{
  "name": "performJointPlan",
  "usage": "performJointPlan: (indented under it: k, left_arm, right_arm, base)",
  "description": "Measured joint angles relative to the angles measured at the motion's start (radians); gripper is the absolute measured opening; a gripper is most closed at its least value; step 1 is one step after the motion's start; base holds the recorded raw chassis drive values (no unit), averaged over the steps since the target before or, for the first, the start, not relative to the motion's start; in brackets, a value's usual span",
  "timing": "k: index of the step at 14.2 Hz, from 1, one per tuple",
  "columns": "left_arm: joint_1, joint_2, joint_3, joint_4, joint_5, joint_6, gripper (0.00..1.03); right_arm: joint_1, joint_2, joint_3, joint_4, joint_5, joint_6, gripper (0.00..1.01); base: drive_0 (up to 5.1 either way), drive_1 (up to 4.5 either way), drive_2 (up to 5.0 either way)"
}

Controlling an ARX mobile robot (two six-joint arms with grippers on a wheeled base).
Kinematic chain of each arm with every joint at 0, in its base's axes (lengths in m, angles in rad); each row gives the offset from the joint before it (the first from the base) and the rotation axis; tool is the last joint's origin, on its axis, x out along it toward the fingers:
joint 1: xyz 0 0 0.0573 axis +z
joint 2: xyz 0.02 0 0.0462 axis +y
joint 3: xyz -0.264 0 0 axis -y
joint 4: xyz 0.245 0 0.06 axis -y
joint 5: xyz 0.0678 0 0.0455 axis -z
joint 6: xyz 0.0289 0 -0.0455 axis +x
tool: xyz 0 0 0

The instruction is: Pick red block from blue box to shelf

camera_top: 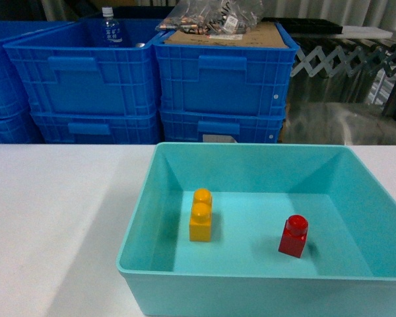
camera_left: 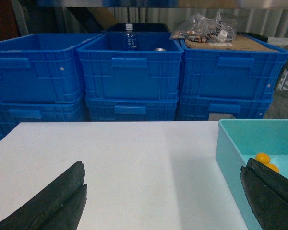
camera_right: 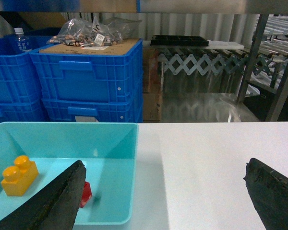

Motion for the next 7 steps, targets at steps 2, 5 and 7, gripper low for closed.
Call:
performJointPlan:
  k: [2,5,7]
  left_arm:
    - [0.0,0.0,0.0,0.0,0.0,0.0,0.98]
    - [0.0,0.0,0.0,0.0,0.0,0.0,0.98]
    - [0.0,0.0,0.0,0.0,0.0,0.0,0.98]
  right_arm:
    - [0.0,0.0,0.0,0.0,0.0,0.0,0.98]
    - [0.0,0.0,0.0,0.0,0.0,0.0,0.98]
    - [0.0,0.0,0.0,0.0,0.0,0.0,0.98]
  base:
    - [0.0,0.0,0.0]
    - [0.0,0.0,0.0]
    - [0.0,0.0,0.0]
